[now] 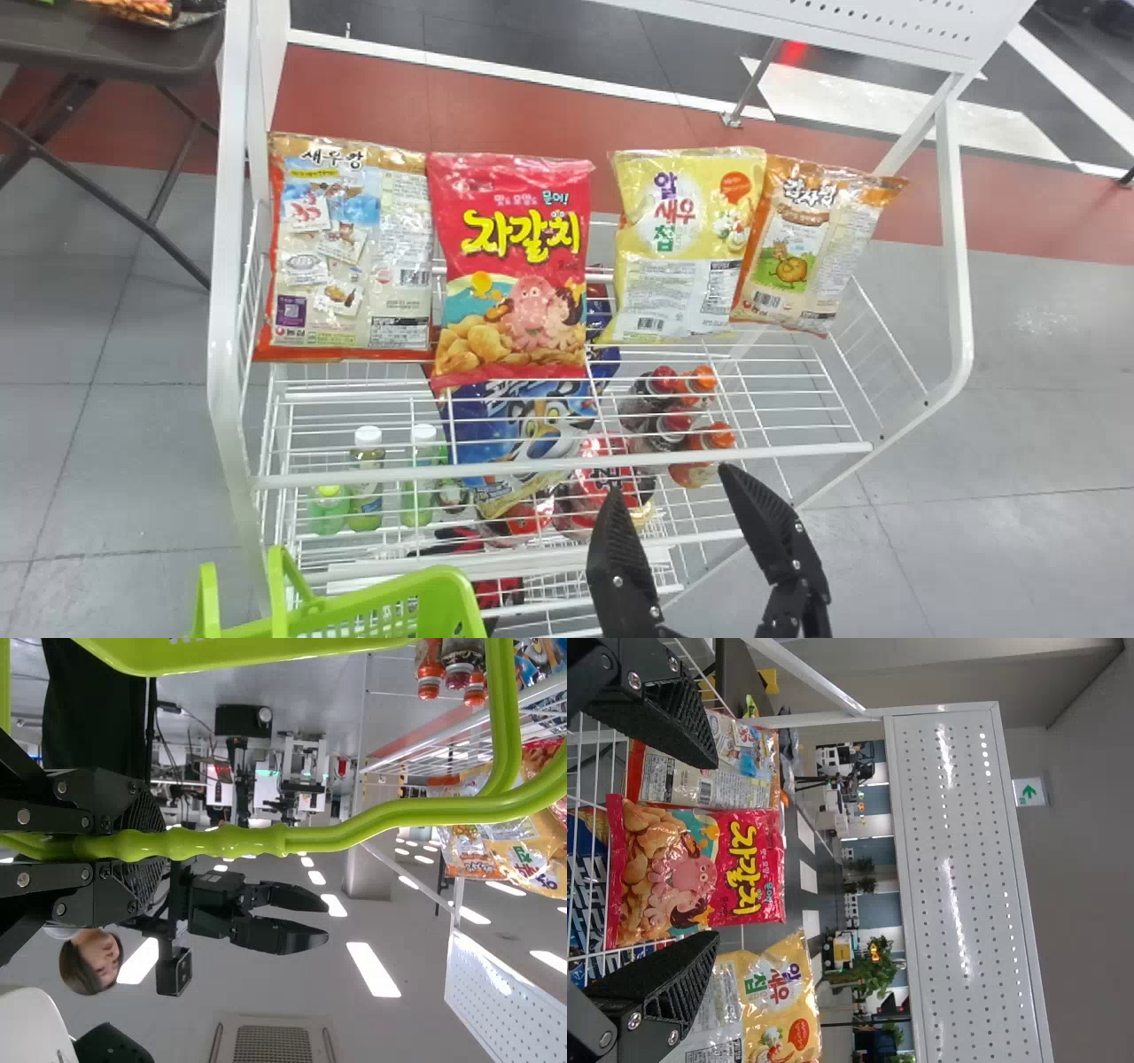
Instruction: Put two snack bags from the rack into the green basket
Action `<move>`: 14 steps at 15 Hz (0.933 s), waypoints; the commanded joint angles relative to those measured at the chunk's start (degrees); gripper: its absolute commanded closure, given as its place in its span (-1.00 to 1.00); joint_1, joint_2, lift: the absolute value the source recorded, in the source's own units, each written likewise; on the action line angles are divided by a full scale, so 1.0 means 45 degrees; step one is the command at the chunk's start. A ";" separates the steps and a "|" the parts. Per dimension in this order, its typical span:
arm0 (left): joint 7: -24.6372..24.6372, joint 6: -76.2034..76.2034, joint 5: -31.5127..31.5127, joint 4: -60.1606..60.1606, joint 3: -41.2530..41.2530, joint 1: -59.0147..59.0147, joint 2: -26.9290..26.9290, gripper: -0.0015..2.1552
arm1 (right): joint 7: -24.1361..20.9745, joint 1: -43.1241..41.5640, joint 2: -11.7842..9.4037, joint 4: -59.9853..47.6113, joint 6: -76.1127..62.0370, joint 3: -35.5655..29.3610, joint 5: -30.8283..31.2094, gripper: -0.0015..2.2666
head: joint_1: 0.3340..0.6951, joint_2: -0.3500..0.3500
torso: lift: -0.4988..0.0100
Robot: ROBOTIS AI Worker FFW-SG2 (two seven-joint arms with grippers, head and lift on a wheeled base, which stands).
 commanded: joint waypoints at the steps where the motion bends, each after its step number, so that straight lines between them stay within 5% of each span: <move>1: -0.0003 0.0015 0.0000 -0.0002 -0.0012 0.0000 0.0000 0.28 | 0.0000 -0.0002 -0.0053 0.0006 0.0004 -0.0014 -0.0015 -0.87 | 1.00 -1.00 | 0.94; 11: -0.0101 0.0015 0.0039 -0.0041 -0.0051 0.0020 0.0000 0.26 | 0.0039 -0.0784 -0.0053 0.0241 0.1293 -0.0072 0.0005 -0.87 | 1.00 -1.00 | 0.94; 14: -0.0120 0.0015 0.0039 -0.0061 -0.0109 0.0059 0.0000 0.26 | 0.0566 -0.1917 0.0259 0.0456 0.2582 -0.0209 -0.0015 -0.87 | 1.00 -1.00 | 0.94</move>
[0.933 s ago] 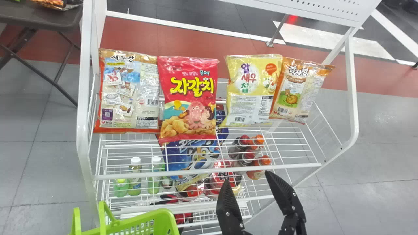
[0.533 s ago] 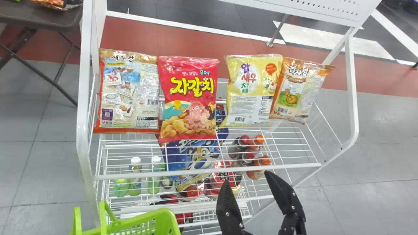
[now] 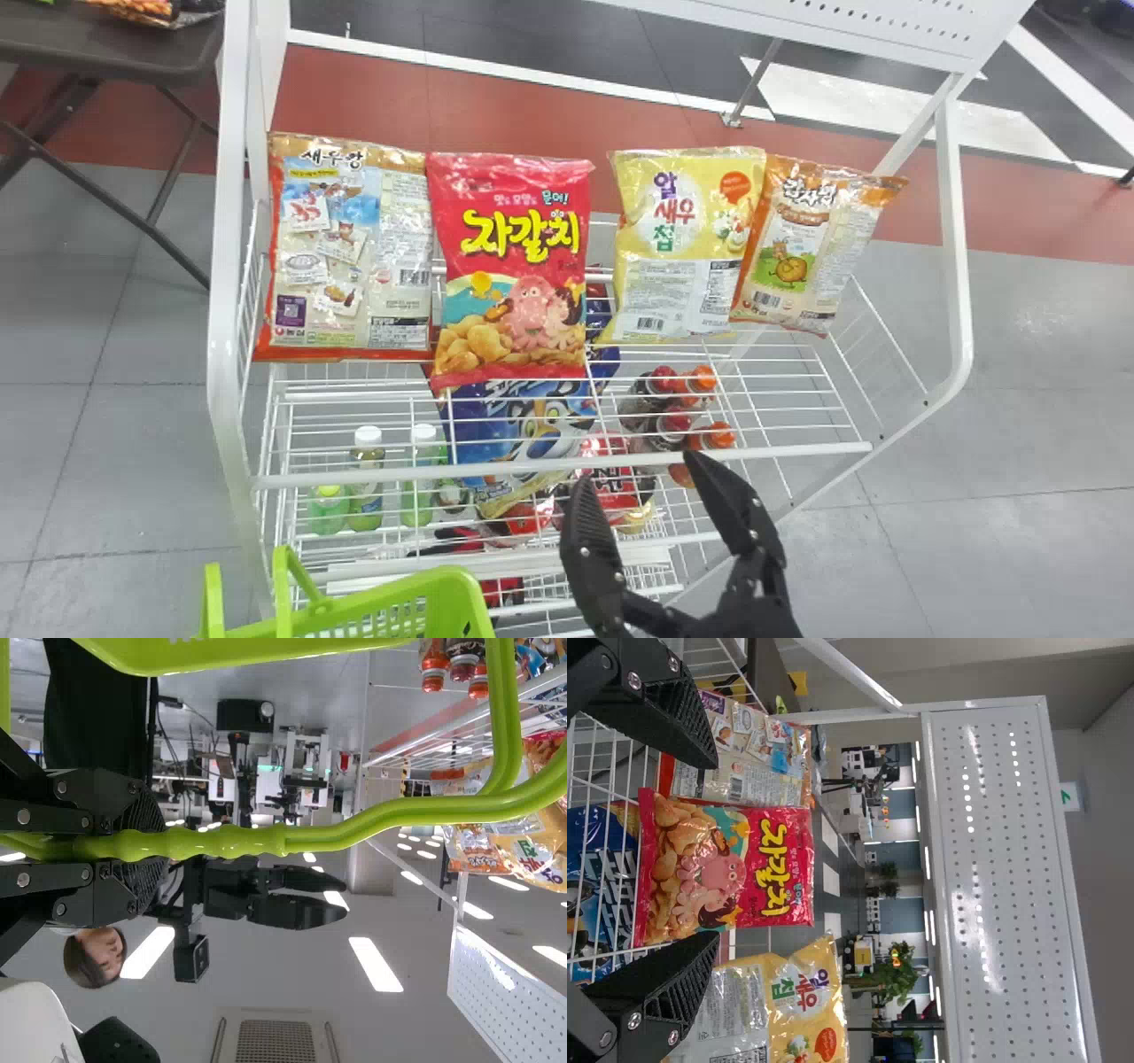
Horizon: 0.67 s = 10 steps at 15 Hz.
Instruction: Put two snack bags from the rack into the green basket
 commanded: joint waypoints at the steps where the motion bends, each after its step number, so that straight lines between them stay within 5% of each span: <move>1: -0.0058 0.0015 0.0000 -0.0009 -0.0118 0.0039 0.0001 0.26 | 0.0624 -0.1286 0.0308 0.0405 0.0612 -0.0169 -0.0017 -0.87 | 1.00 -1.00 | 0.94; 10: -0.0371 0.0015 -0.0313 -0.0009 -0.0391 0.0175 0.0001 0.26 | 0.1015 -0.7029 0.0992 0.2241 0.7175 0.0065 -0.0056 -0.87 | 1.00 -0.90 | 0.94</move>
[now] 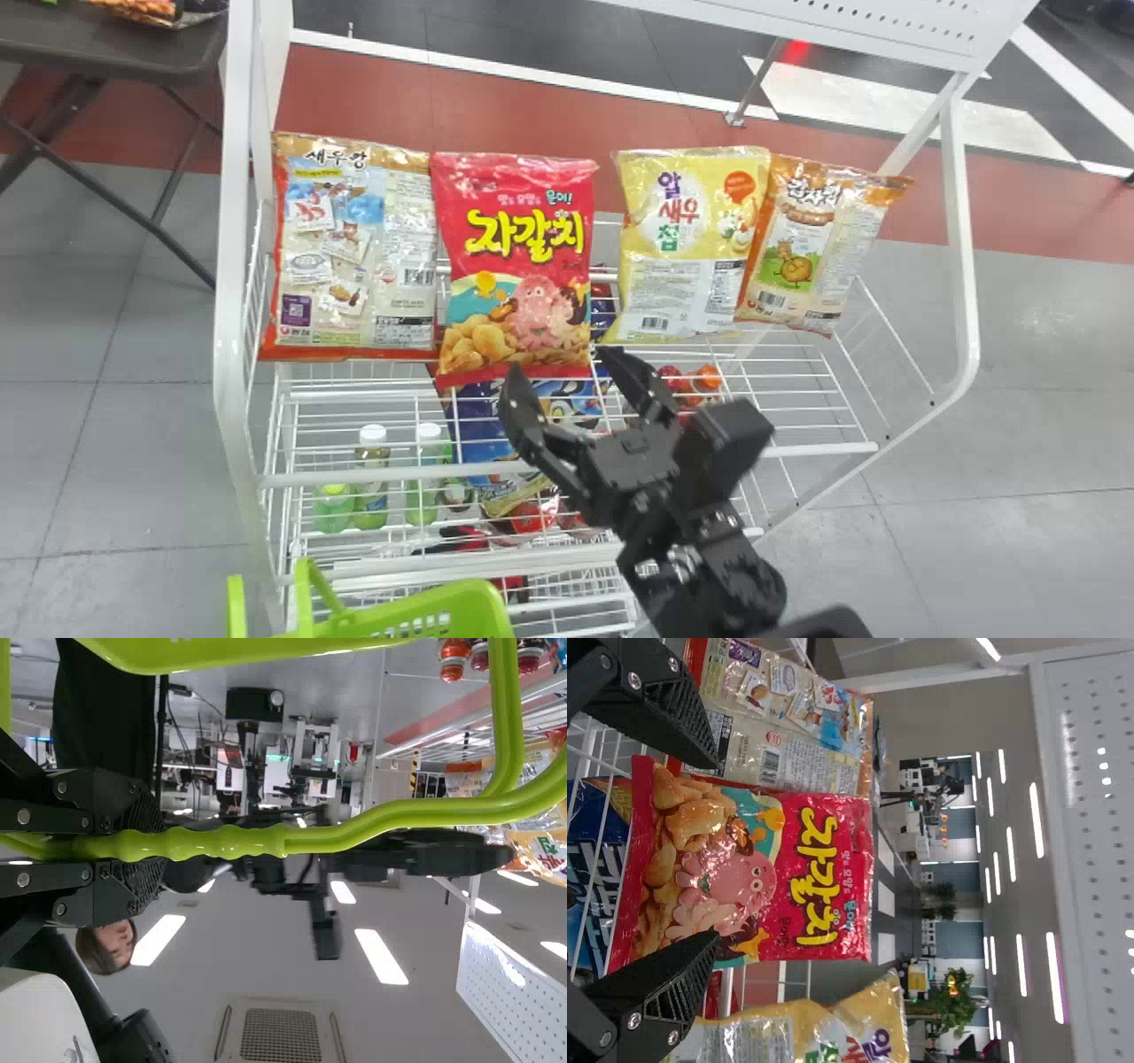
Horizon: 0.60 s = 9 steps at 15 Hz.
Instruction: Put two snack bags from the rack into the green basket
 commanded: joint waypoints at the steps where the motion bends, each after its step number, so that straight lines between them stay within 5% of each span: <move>1: -0.0226 0.0015 -0.0244 -0.0004 -0.0177 -0.0020 0.0001 0.26 | -0.0048 -0.1310 0.0342 0.0566 0.1069 0.0120 0.0091 -0.87 | 1.00 -0.87 | 0.94; 9: -0.0695 0.0015 -0.0439 0.0016 -0.0040 0.0097 0.0059 0.26 | -0.0752 -0.4493 0.1006 0.2754 0.3022 0.0550 0.0872 -0.87 | 1.00 -0.63 | 0.94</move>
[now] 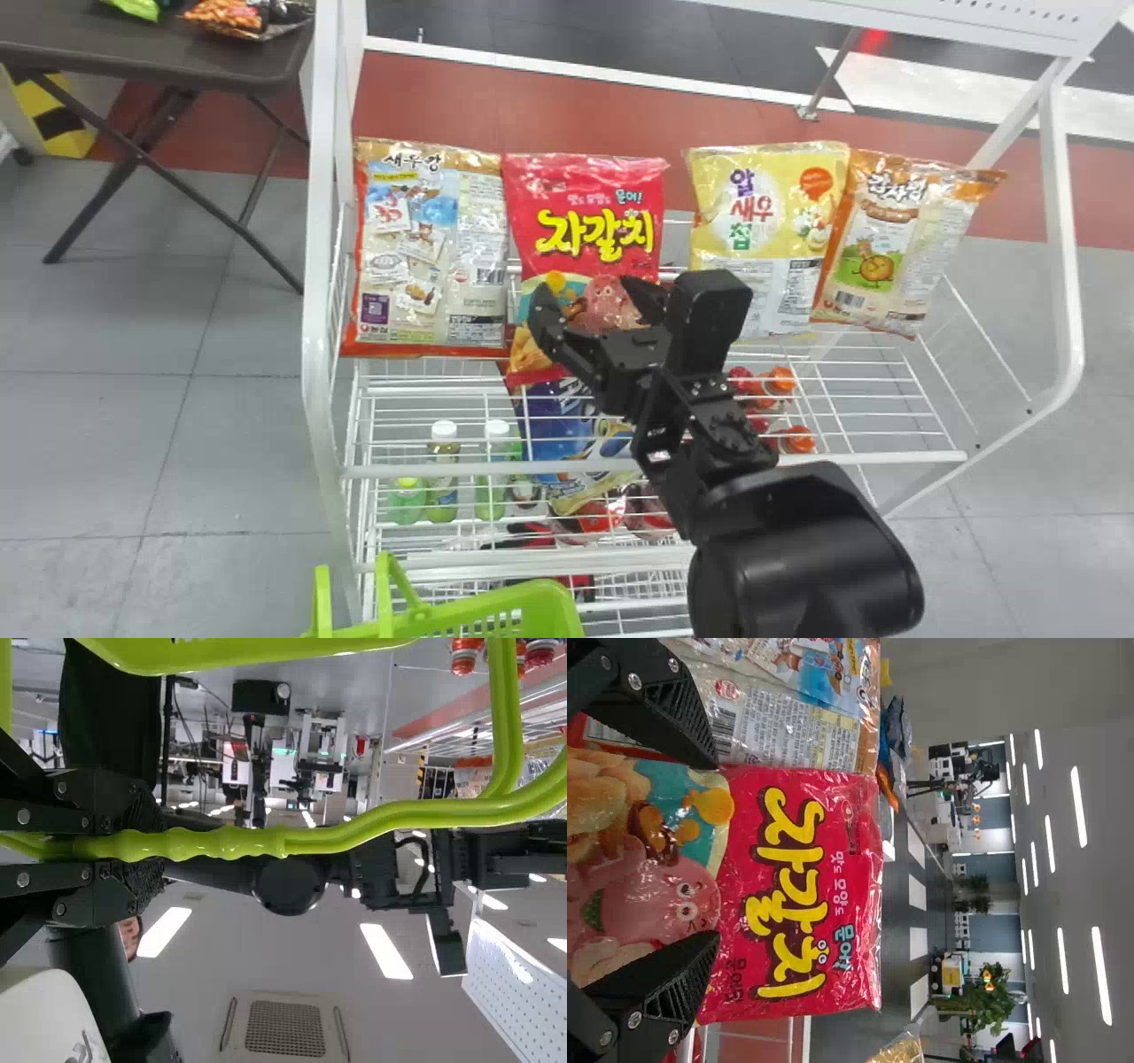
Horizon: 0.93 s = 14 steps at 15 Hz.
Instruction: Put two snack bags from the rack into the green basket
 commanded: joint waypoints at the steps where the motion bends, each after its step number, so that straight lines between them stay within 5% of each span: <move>1: -0.0036 0.0015 -0.0001 0.0024 0.0077 0.0036 0.0040 0.26 | -0.0205 -0.0612 0.0099 0.0801 0.0203 0.0018 0.0280 -0.87 | 1.00 -0.62 | 0.94; 4: -0.0056 0.0015 -0.0021 0.0024 0.0077 -0.0003 0.0059 0.26 | -0.0108 -0.1277 0.0099 0.1446 0.1179 -0.0197 0.0280 -0.62 | 1.00 -0.62 | 0.94; 7: -0.0056 0.0015 -0.0099 0.0024 0.0097 -0.0042 0.0059 0.26 | -0.0205 -0.1023 0.0099 0.1133 0.1726 -0.0295 0.0143 0.85 | 1.00 -0.65 | 0.94; 11: -0.0056 0.0015 -0.0099 0.0024 0.0194 -0.0023 0.0098 0.26 | -0.0303 -0.0183 0.0060 -0.0175 0.1218 -0.0236 0.0026 0.89 | 1.00 -0.67 | 0.94; 14: -0.0036 0.0015 -0.0099 -0.0015 0.0194 -0.0042 0.0079 0.26 | 0.0107 0.0247 -0.0253 -0.1015 0.1492 -0.0549 -0.1302 0.93 | 1.00 -0.65 | 0.94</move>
